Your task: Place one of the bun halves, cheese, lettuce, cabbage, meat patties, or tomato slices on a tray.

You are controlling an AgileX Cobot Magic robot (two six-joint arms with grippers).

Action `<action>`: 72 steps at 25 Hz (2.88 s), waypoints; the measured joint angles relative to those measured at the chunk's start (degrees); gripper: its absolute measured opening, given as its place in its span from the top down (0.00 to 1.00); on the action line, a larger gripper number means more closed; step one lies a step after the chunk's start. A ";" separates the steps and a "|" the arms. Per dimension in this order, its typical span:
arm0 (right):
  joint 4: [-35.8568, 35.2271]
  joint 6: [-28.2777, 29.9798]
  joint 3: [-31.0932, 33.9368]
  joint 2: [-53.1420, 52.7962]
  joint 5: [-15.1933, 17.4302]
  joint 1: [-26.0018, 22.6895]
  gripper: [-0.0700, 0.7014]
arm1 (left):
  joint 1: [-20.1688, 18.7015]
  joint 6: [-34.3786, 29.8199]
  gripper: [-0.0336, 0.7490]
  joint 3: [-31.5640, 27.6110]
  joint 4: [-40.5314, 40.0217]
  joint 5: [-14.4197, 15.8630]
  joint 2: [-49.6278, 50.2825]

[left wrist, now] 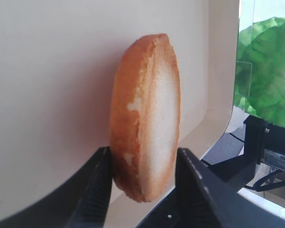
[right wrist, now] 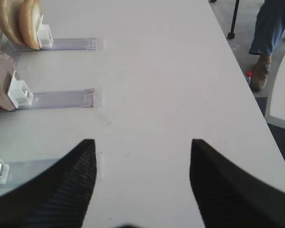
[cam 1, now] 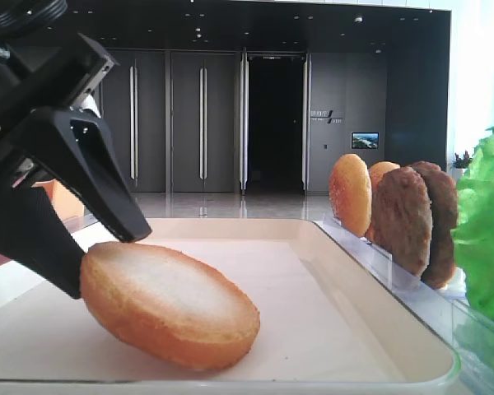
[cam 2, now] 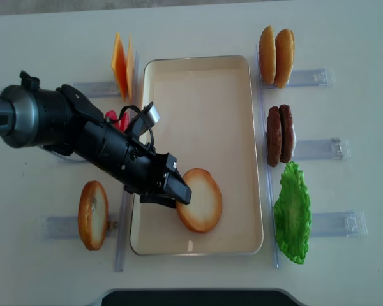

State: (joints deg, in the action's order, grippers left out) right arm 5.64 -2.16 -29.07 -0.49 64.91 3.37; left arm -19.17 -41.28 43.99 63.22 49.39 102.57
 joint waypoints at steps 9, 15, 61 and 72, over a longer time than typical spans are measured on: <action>0.00 0.00 0.00 0.00 0.00 0.00 0.37 | 0.00 1.25 0.52 0.00 -0.12 -0.81 -0.18; 0.00 0.00 0.00 0.00 0.00 0.00 0.37 | 0.00 4.34 0.52 0.00 -2.50 -0.89 -3.42; 0.00 0.00 0.00 0.00 0.00 0.00 0.37 | 8.39 51.74 0.71 19.97 -70.38 16.17 -16.50; 0.00 0.00 0.00 0.00 0.00 0.00 0.37 | 22.96 46.41 0.71 19.97 -73.01 18.66 -16.50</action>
State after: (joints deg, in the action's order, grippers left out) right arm 5.64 -2.16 -29.07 -0.49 64.91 3.37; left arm 3.79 5.13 63.96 -9.79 68.04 86.07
